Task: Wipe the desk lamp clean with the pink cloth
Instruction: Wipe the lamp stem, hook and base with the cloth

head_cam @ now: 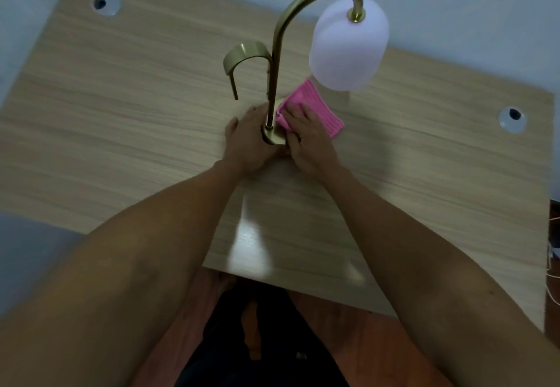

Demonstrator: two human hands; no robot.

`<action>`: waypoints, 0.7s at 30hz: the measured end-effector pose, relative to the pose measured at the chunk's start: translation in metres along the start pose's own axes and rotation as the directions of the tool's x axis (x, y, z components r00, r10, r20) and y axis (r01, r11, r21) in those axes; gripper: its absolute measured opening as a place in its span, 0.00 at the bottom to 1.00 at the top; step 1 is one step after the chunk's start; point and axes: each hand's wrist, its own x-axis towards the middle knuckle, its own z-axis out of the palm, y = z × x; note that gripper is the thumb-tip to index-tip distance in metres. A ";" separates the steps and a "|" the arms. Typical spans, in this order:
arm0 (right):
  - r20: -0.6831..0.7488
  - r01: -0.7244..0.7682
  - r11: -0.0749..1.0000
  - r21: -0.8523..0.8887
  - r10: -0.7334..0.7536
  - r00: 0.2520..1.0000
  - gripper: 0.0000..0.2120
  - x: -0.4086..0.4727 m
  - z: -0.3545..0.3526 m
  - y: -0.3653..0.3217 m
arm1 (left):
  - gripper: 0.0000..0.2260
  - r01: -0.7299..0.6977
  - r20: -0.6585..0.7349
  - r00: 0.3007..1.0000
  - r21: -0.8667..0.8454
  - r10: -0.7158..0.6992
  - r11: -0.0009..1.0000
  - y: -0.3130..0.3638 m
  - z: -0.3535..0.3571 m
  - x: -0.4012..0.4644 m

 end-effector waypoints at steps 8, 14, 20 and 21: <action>0.064 0.069 0.998 -0.007 -0.069 0.996 0.23 -0.015 -0.018 0.011 | 0.49 0.002 0.074 0.997 -0.001 -0.002 1.000 -0.003 -0.005 0.003; 0.130 0.104 0.991 -0.082 -0.093 0.987 0.22 0.004 -0.010 -0.011 | 0.40 -0.006 0.079 0.997 -0.001 0.006 1.000 0.003 -0.008 0.003; 0.027 -0.095 0.993 0.072 0.094 0.995 0.23 -0.005 -0.023 -0.003 | 0.46 0.011 0.087 0.996 -0.024 -0.009 1.000 0.003 -0.010 0.002; 0.033 -0.121 0.990 0.070 0.119 0.992 0.23 0.004 -0.019 -0.009 | 0.46 0.010 0.088 0.996 -0.024 -0.008 1.000 0.002 -0.009 0.003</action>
